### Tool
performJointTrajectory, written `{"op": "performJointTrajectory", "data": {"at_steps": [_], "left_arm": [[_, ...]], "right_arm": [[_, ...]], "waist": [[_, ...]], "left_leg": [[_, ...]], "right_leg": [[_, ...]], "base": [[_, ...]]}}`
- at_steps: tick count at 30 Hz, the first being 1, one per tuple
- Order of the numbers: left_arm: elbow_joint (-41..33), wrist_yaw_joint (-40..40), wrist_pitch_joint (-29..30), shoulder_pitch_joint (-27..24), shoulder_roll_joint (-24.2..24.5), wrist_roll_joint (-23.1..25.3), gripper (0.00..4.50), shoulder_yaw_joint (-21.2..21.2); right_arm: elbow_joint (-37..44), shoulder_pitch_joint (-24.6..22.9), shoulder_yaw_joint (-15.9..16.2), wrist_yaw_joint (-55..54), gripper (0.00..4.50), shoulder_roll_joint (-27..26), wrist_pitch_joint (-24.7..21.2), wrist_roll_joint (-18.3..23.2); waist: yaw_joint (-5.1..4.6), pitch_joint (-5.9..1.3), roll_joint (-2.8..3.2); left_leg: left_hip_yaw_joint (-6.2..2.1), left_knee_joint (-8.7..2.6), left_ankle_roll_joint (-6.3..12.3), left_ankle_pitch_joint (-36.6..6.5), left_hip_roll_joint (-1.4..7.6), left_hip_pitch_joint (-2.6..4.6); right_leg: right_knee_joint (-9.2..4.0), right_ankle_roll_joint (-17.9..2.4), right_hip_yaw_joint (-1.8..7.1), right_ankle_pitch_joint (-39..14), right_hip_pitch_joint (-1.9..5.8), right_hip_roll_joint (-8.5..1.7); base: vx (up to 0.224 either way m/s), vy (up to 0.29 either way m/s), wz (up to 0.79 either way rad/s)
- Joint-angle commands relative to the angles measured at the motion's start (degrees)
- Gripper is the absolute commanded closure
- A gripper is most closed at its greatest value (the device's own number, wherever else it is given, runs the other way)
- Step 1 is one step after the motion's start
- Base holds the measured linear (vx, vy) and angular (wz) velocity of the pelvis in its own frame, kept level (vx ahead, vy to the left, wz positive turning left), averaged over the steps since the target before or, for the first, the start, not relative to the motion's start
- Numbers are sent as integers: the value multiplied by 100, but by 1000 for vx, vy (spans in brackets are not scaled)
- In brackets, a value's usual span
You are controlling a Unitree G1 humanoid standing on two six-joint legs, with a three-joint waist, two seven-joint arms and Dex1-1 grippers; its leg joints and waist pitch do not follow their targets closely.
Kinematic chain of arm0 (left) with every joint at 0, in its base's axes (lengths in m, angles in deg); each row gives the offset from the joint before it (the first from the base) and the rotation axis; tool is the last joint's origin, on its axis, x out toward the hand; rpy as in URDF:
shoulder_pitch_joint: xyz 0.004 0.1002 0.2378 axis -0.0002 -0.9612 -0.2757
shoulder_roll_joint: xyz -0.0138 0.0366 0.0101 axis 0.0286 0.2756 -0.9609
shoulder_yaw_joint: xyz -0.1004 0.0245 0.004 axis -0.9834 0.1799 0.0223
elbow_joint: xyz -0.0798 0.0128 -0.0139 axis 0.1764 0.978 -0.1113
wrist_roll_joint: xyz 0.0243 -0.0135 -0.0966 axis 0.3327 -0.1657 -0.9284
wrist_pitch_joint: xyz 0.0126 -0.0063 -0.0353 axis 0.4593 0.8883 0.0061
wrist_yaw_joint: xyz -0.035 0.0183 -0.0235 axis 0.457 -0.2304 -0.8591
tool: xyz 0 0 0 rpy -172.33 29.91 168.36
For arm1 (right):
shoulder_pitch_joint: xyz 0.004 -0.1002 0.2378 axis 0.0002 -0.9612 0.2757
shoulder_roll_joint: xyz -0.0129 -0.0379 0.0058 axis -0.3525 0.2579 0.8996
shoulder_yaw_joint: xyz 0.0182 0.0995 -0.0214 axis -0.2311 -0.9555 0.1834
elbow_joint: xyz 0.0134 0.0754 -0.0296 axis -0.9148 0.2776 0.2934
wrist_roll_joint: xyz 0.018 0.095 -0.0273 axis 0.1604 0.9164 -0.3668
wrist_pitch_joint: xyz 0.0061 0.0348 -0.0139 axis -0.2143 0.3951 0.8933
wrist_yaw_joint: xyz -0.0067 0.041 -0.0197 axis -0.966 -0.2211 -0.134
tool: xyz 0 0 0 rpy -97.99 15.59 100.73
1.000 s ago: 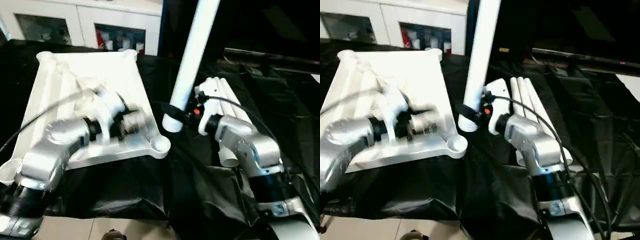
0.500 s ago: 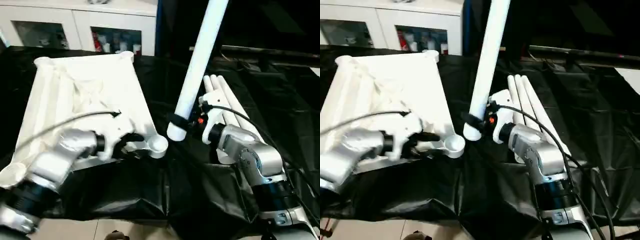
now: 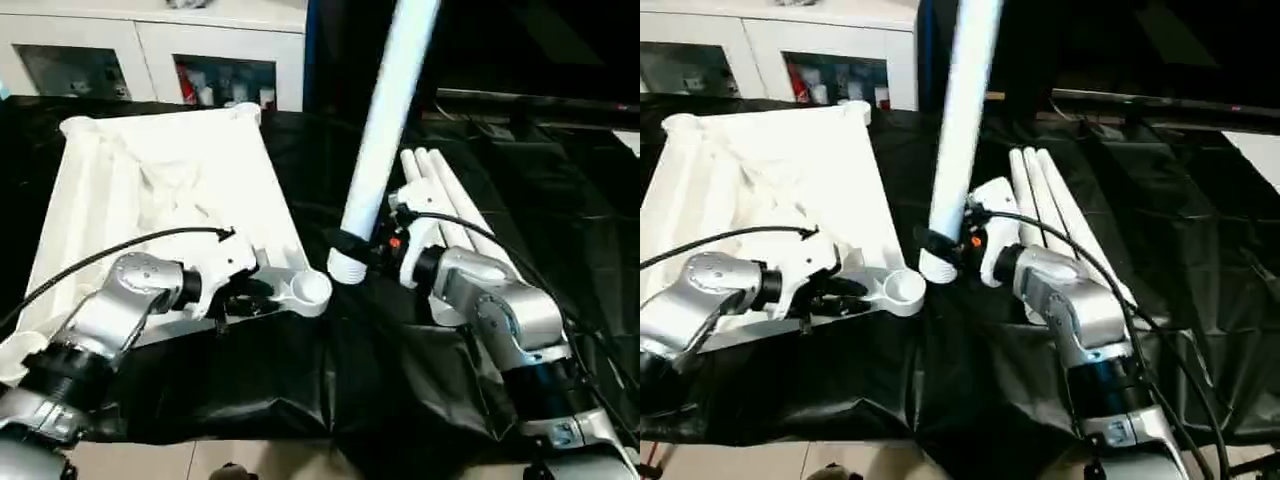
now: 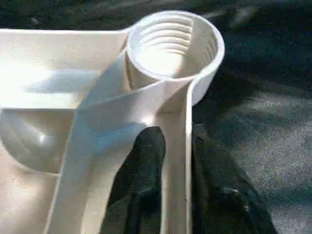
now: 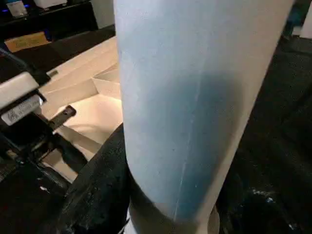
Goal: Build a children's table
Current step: Insert table leg to table base
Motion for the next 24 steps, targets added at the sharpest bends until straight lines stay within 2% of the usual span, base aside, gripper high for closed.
{"op": "performJointTrajectory", "data": {"at_steps": [1, 8, 12, 16, 17, 21, 23, 24], "left_arm": [[138, -71, -93, 104, 66, 154, 379, 35], [254, -153, -186, 77, 112, 233, 435, 6], [14, -266, -188, -52, 178, 51, 448, -238], [-112, -307, -150, -120, 120, -64, 450, -334], [-124, -297, -116, -118, 92, -82, 404, -346], [-100, -202, -83, -115, -56, -120, 387, -372], [-77, -153, -151, -133, -57, -60, 358, -362], [-33, -150, -175, -150, -32, 0, 358, -359]], "right_arm": [[-79, 82, 6, 70, 260, 33, 54, -65], [-140, 141, 43, 143, 260, 47, 57, -73], [-227, 186, 80, 247, 260, 58, 58, -102], [-234, 165, 99, 286, 260, 51, 58, -126], [-240, 169, 100, 291, 260, 49, 57, -131], [-255, 182, 96, 320, 260, 52, 50, -143], [-266, 190, 95, 330, 260, 55, 52, -145], [-275, 197, 95, 349, 260, 61, 50, -139]], "waist": [[13, -432, 116], [7, -429, 96], [-2, -423, 93], [3, -439, 91], [4, -438, 97], [18, -435, 100], [21, -432, 92], [23, -432, 87]], "left_leg": [[-15, -396, -224, -862, 142, 80], [-15, -398, -213, -863, 144, 72], [-16, -402, -205, -888, 153, 76], [-12, -393, -177, -746, 152, 65], [-12, -392, -167, -739, 149, 64], [-2, -385, -158, -774, 150, 71], [-7, -392, -154, -803, 150, 73], [-7, -391, -151, -809, 148, 71]], "right_leg": [[-403, -1237, 262, -176, 289, -383], [-411, -1234, 265, -274, 294, -393], [-407, -1251, 261, -333, 280, -393], [-383, -1283, 259, -122, 290, -389], [-383, -1287, 259, -88, 290, -388], [-392, -1341, 259, -73, 289, -394], [-392, -1312, 257, -124, 288, -387], [-398, -1287, 260, -179, 292, -392]], "base": [[0, 0, 0], [0, 0, 0], [0, 0, 0], [0, 0, 0], [0, 0, 0], [0, 0, 0], [0, 0, 0], [0, 0, 0]]}}
